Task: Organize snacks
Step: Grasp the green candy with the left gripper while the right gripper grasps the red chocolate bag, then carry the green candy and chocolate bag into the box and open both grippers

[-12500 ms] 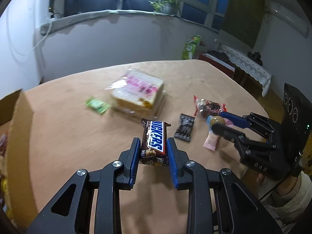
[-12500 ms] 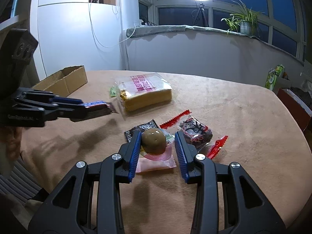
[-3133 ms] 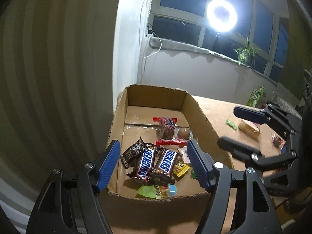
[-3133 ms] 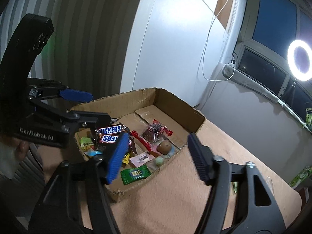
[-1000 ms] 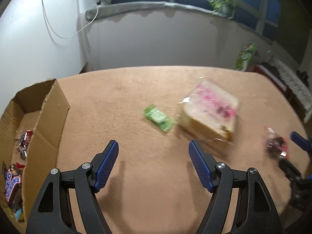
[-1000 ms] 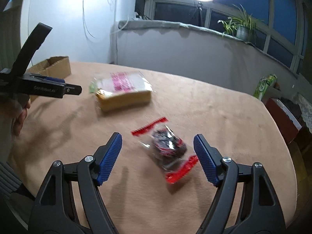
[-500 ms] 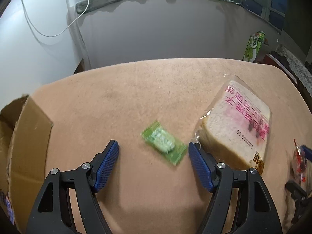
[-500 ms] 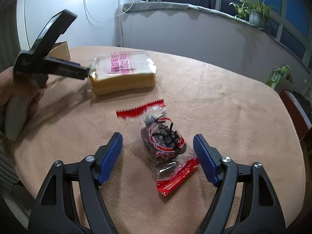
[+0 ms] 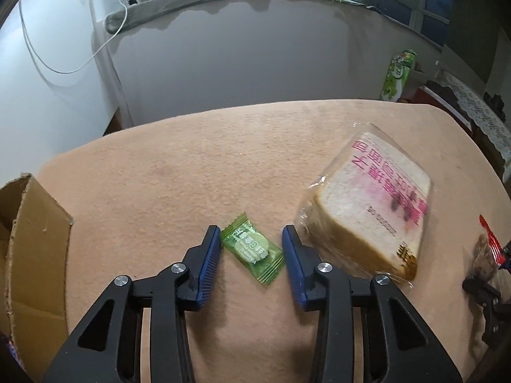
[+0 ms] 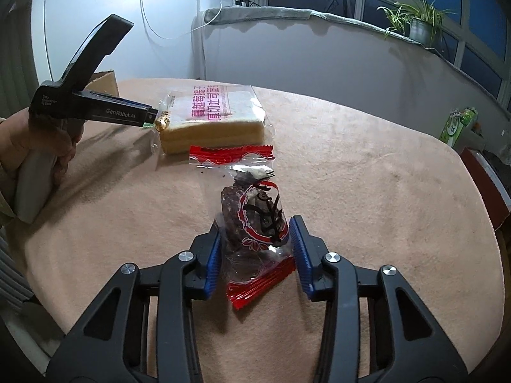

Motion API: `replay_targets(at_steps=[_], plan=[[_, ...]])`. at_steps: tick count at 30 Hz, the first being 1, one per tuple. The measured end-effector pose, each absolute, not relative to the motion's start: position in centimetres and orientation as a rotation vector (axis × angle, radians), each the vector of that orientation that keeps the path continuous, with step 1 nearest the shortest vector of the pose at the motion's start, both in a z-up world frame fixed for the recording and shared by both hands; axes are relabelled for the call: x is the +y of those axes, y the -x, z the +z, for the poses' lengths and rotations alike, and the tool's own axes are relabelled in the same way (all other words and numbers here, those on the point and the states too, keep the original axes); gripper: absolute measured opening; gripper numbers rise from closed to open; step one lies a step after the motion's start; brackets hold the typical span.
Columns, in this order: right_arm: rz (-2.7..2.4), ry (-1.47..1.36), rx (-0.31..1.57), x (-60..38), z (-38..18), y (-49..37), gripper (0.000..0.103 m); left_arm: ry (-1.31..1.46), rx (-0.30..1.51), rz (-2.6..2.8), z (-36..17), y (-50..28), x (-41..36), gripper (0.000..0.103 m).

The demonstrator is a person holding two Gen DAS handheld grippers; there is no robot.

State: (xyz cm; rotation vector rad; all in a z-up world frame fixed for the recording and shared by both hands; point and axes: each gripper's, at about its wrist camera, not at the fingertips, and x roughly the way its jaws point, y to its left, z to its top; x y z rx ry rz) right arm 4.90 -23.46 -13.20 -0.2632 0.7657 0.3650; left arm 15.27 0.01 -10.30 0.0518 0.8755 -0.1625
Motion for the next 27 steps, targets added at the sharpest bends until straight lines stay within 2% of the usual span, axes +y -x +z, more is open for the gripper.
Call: replay_targets(at_steps=[16, 27], plan=[[0.346, 0.23, 0.708, -23.0, -12.4, -3.1, 0.038, 0.012, 0.784, -0.23, -7.8, -8.9, 0.4, 0.034], [0.339, 0.27, 0.611, -20.6, -8.7, -0.1, 0.038, 0.002, 0.648, -0.27, -2.6, -4.9, 1.3, 0.034]])
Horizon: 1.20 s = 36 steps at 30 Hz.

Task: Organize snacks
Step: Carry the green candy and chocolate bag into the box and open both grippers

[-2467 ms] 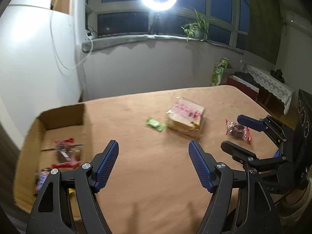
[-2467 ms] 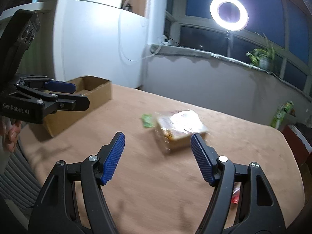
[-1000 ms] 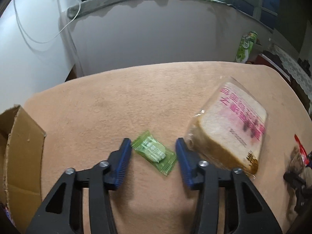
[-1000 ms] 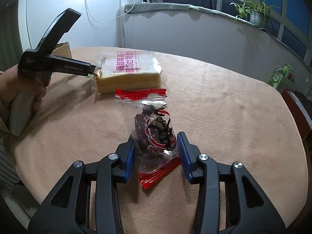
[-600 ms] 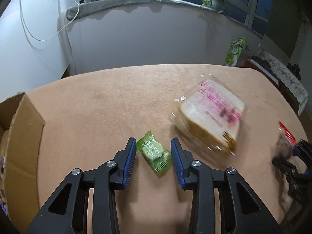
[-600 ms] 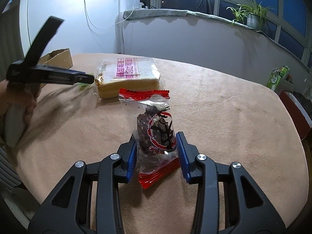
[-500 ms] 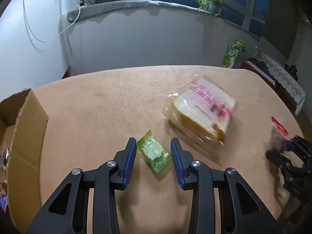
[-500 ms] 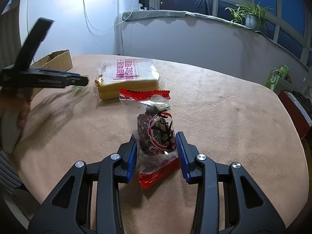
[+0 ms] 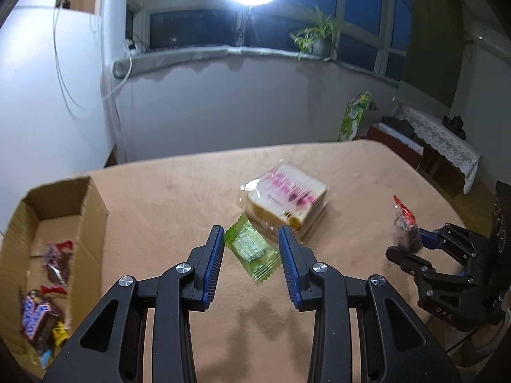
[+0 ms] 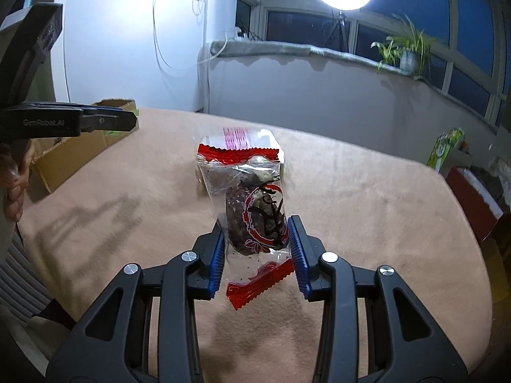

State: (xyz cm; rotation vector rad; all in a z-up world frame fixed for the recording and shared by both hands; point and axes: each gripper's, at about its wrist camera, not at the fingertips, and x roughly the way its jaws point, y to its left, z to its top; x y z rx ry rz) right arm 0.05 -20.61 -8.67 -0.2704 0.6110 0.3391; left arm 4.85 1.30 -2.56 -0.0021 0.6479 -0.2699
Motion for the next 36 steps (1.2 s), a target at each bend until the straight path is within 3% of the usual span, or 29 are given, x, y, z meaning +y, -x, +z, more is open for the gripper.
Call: replay_targets(at_steps=[13, 36], plan=[[0.336, 0.359, 0.508, -15.7, -3.8, 2.7, 0.038, 0.043, 0.504, -0.253, 1.6, 0.6, 5.5, 0.034], [0.523, 0.542, 0.481, -0.5, -4.3, 3.5, 0.038, 0.191, 0.464, -0.096, -0.3, 4.4, 18.4, 0.034]])
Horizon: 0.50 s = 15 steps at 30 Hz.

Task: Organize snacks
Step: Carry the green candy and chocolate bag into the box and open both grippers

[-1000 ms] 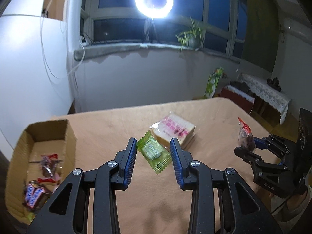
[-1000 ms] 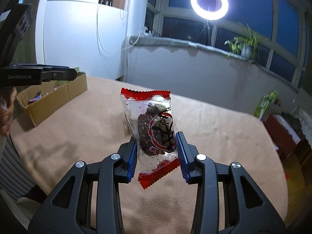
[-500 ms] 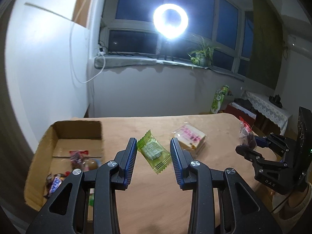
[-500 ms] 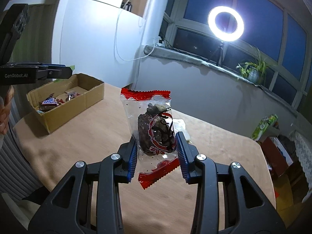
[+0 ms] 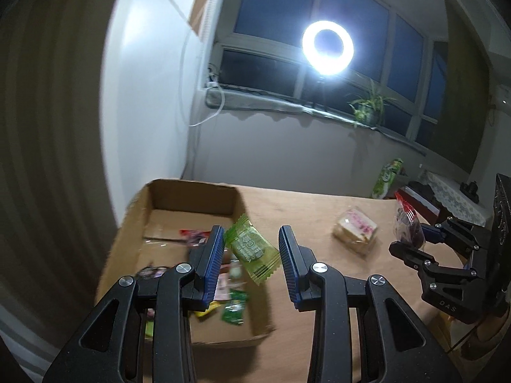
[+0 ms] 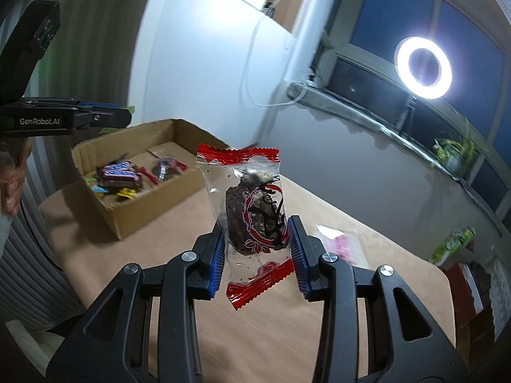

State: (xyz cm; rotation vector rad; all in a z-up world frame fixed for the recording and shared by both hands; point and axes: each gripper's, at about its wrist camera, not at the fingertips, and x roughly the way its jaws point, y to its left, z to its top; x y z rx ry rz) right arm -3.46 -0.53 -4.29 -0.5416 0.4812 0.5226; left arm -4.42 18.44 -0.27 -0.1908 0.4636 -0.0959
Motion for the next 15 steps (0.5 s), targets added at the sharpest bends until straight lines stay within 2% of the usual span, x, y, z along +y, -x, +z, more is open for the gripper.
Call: replay_targets(at_steps=[15], plan=[[0.65, 0.613, 0.458, 7.6, -5.5, 3.1, 0.038, 0.243, 0.485, -0.036, -2.0, 4.8, 23.4, 0.034]])
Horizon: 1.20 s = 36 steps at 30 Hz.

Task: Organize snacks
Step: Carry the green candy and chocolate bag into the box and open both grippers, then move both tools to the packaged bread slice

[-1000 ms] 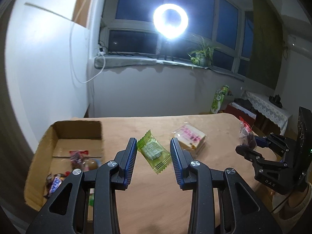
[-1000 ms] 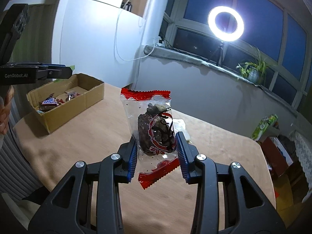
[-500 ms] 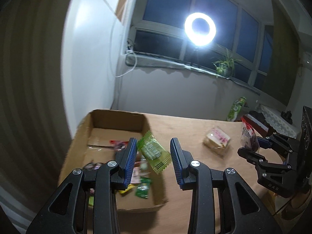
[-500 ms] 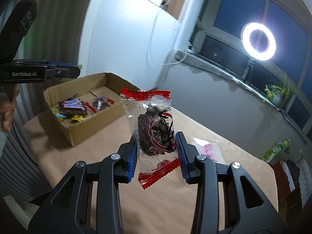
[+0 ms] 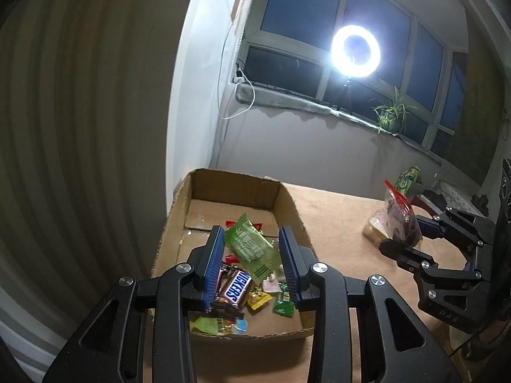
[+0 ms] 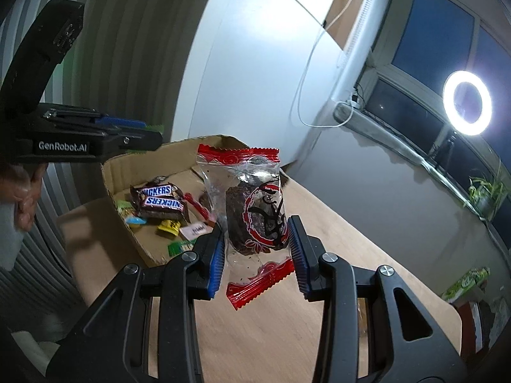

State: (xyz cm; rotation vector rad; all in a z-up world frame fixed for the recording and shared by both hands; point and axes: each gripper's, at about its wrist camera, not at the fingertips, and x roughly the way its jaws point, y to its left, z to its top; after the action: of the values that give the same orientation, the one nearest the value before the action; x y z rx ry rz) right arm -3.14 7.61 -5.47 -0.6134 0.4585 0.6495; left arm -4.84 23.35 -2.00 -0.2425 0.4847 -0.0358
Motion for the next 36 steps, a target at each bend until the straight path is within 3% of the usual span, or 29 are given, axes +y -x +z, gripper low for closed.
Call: replay_targets(at_steps=[17, 18, 20, 21, 23, 31, 33, 36], plan=[[0.752, 0.635, 0.464, 13.3, -7.3, -1.2, 0.039, 0.25, 0.579, -0.038, -5.2, 2.0, 24.1, 0.034], [0.756, 0.637, 0.471, 13.6, -7.6, -1.5, 0.042, 0.246, 0.584, -0.034, -5.3, 1.9, 24.0, 0.035], [0.743, 0.622, 0.456, 13.4, -7.9, -1.7, 0.055, 0.235, 0.597, -0.025, -5.6, 1.6, 23.9, 0.057], [0.742, 0.606, 0.454, 13.1, -7.9, -1.9, 0.063, 0.231, 0.597, -0.008, -5.7, 1.7, 24.0, 0.06], [0.733, 0.583, 0.456, 12.4, -8.0, -1.9, 0.067, 0.239, 0.597, 0.005, -5.9, 2.0, 24.3, 0.069], [0.688, 0.535, 0.473, 9.1, -8.5, -1.1, 0.068, 0.271, 0.59, 0.025, -5.8, 3.5, 25.1, 0.069], [0.679, 0.522, 0.465, 8.7, -8.5, -0.2, 0.074, 0.273, 0.588, 0.032, -5.6, 4.0, 25.1, 0.07], [0.676, 0.485, 0.464, 7.9, -8.3, 0.5, 0.075, 0.271, 0.585, 0.04, -5.3, 4.5, 24.9, 0.07]])
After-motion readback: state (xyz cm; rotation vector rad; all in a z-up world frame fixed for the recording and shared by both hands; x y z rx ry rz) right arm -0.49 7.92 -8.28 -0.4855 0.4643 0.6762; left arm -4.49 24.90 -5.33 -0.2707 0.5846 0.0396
